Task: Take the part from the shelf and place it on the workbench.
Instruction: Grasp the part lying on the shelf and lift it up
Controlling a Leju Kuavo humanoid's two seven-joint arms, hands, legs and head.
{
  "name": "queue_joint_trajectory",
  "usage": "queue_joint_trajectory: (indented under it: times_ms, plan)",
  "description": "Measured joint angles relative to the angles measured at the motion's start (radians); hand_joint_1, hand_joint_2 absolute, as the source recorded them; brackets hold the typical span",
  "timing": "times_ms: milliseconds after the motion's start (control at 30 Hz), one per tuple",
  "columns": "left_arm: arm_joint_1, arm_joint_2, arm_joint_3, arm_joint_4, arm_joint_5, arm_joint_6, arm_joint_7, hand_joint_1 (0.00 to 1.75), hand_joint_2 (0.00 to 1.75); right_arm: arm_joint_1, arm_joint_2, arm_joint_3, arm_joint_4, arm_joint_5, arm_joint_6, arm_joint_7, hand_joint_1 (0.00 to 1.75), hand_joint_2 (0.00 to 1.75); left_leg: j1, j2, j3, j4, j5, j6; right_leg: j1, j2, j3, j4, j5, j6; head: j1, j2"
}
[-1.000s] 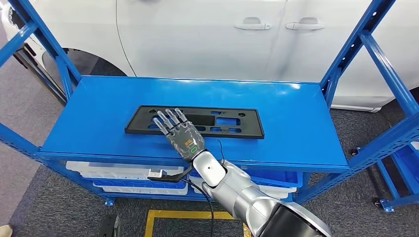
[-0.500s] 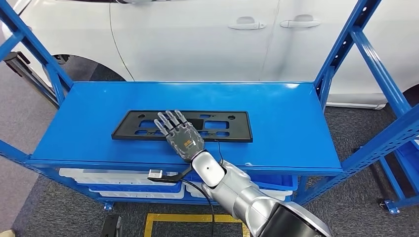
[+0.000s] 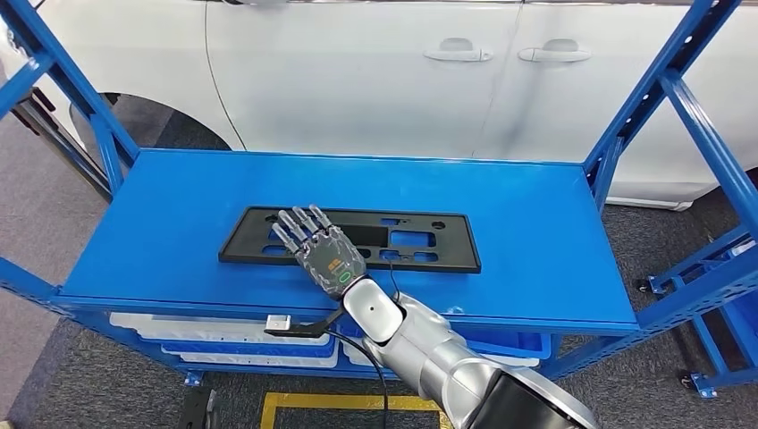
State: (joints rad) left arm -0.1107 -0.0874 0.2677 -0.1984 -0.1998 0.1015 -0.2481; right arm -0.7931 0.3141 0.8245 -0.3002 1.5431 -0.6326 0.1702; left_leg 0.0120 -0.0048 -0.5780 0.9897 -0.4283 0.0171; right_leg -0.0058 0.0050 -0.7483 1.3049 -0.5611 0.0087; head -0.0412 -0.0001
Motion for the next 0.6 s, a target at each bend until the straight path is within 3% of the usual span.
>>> queue_joint_trajectory:
  times_ms: [33,100,167,333,400,467,500,533,600]
  plan:
    - [0.001,0.000,0.000,0.000,0.000,0.000,0.000,0.00,0.00,0.001,0.000,0.003,0.001,0.000,0.002,0.002,0.00,1.75,0.000,-0.001,0.005,0.002,-0.006,-0.001,0.000,0.000,-0.001,-0.019,0.029,0.000,0.000,0.000]
    - [0.001,0.000,0.000,0.000,0.000,0.000,0.000,0.00,0.00,0.000,0.000,0.008,0.002,0.000,0.012,0.008,0.00,1.75,0.000,-0.003,0.019,0.009,-0.021,-0.006,-0.001,-0.001,0.048,-0.148,0.113,-0.005,0.000,0.000]
    - [0.000,0.000,0.001,0.000,0.000,0.000,-0.001,0.00,0.00,-0.002,0.000,0.013,0.002,0.000,0.023,0.014,0.00,1.75,-0.003,-0.003,0.025,0.016,-0.036,-0.016,0.002,-0.001,0.094,-0.252,0.153,-0.014,0.000,0.000]
    - [-0.002,-0.001,0.004,0.000,-0.001,0.002,-0.004,0.00,0.00,-0.006,0.000,0.019,0.003,0.000,0.058,0.033,0.00,1.75,-0.002,-0.001,0.029,0.026,-0.058,-0.042,0.003,0.004,0.111,-0.278,0.140,-0.041,-0.001,0.000]
    - [-0.003,-0.001,0.007,0.000,-0.001,0.002,-0.008,0.00,0.00,-0.009,0.000,0.019,0.003,0.000,0.077,0.039,0.00,1.75,0.000,0.000,-0.006,0.106,-0.098,-0.052,-0.001,0.002,0.125,-0.284,0.135,-0.051,-0.001,0.000]
    - [-0.001,-0.001,0.012,0.000,-0.002,0.002,-0.010,0.00,0.00,-0.010,-0.001,0.019,0.006,0.000,0.122,0.041,0.80,1.75,0.002,0.001,-0.083,0.247,-0.147,-0.061,0.000,0.001,0.132,-0.285,0.129,-0.056,-0.001,0.000]
    - [0.001,-0.001,0.015,0.000,-0.001,0.001,-0.011,0.00,0.00,-0.010,-0.002,0.019,0.008,0.000,0.162,0.041,1.24,1.75,0.002,0.001,-0.115,0.294,-0.154,-0.063,0.000,0.002,0.135,-0.285,0.126,-0.056,-0.001,0.000]
    - [0.002,-0.001,0.017,0.000,-0.001,0.001,-0.011,0.00,0.00,-0.012,-0.002,0.019,0.011,0.000,0.209,0.039,1.68,1.75,0.002,0.001,-0.133,0.309,-0.142,-0.063,0.000,0.004,0.139,-0.284,0.123,-0.056,-0.001,0.000]
    - [0.004,-0.001,0.021,0.000,0.001,0.002,-0.013,0.00,0.00,-0.022,0.004,0.019,0.014,-0.001,0.334,0.033,1.75,1.75,0.002,0.001,-0.106,0.219,-0.068,-0.057,0.001,0.007,0.151,-0.284,0.116,-0.054,-0.001,0.000]
